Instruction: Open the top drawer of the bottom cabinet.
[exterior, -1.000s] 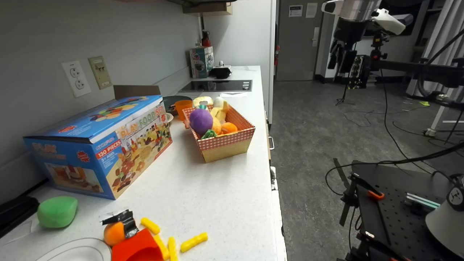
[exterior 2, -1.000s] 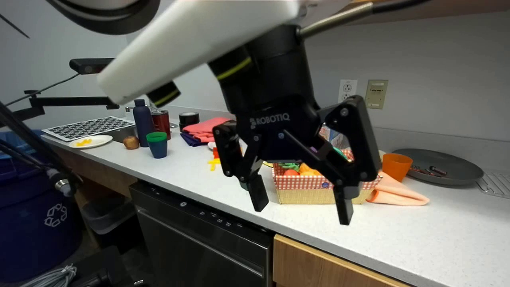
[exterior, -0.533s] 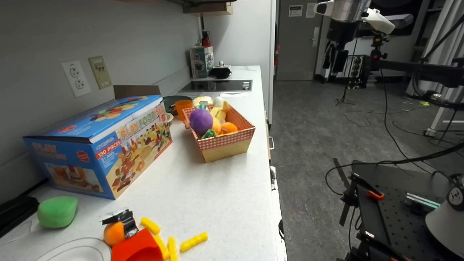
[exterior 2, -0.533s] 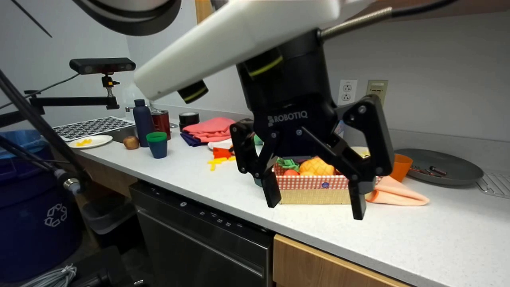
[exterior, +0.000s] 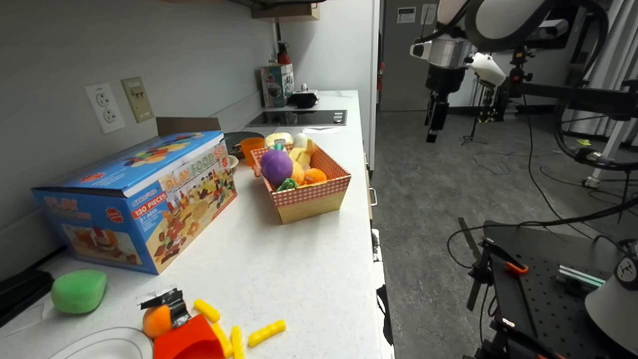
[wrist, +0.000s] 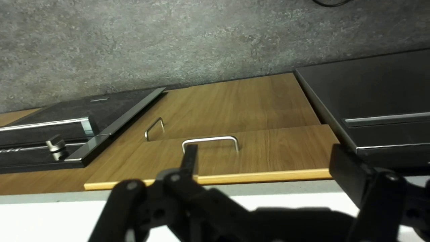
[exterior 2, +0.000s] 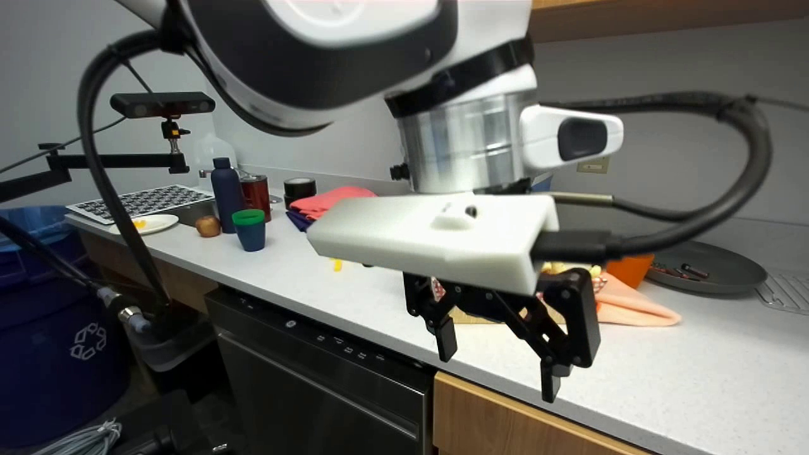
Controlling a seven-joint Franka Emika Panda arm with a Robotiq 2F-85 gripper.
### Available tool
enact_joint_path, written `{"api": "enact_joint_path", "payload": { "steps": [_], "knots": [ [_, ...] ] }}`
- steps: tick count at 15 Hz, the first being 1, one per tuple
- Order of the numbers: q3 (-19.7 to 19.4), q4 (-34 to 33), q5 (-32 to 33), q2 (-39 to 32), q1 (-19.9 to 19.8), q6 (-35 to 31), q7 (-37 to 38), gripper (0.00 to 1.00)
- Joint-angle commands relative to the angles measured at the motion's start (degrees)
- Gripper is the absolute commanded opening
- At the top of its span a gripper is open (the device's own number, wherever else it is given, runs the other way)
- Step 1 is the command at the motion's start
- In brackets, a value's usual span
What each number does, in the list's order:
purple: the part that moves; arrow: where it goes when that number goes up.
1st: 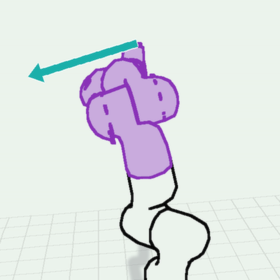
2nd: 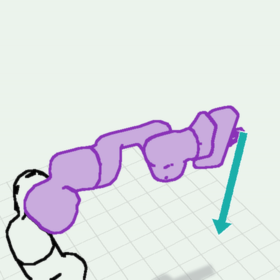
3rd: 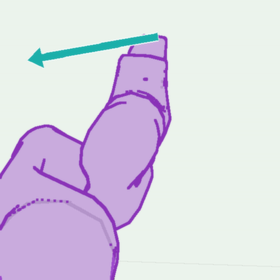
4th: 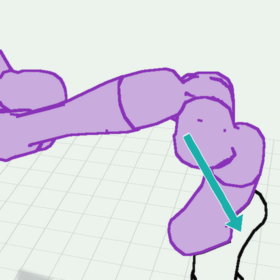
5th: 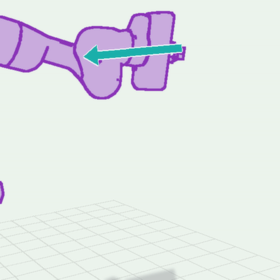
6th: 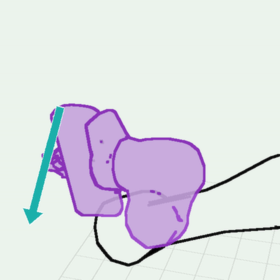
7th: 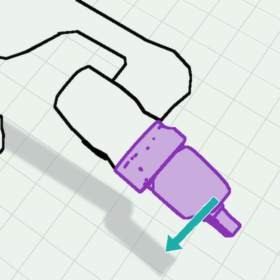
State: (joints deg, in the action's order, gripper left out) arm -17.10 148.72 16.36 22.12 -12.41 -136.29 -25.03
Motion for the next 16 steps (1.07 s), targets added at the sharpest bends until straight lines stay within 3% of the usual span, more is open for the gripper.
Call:
{"api": "enact_joint_path", "payload": {
  "steps": [1, 4, 6, 12, 16],
  "knots": [
    [-1.47, -4.28, -7.01, -10.71, 2.09, -3.94, -0.21, 1.0],
    [-1.11, -6.64, -11.89, -16.6, 1.49, -5.06, -1.17, 1.0],
    [0.24, -4.36, -9.78, -14.14, 0.26, -4.82, -0.03, 1.0],
    [0.41, -6.47, -10.29, -17.01, 0.07, -5.28, 0.06, 1.0],
    [-0.48, -9.46, -12.78, -25.24, -1.18, -8.72, 4.51, 1.0]
  ]
}}
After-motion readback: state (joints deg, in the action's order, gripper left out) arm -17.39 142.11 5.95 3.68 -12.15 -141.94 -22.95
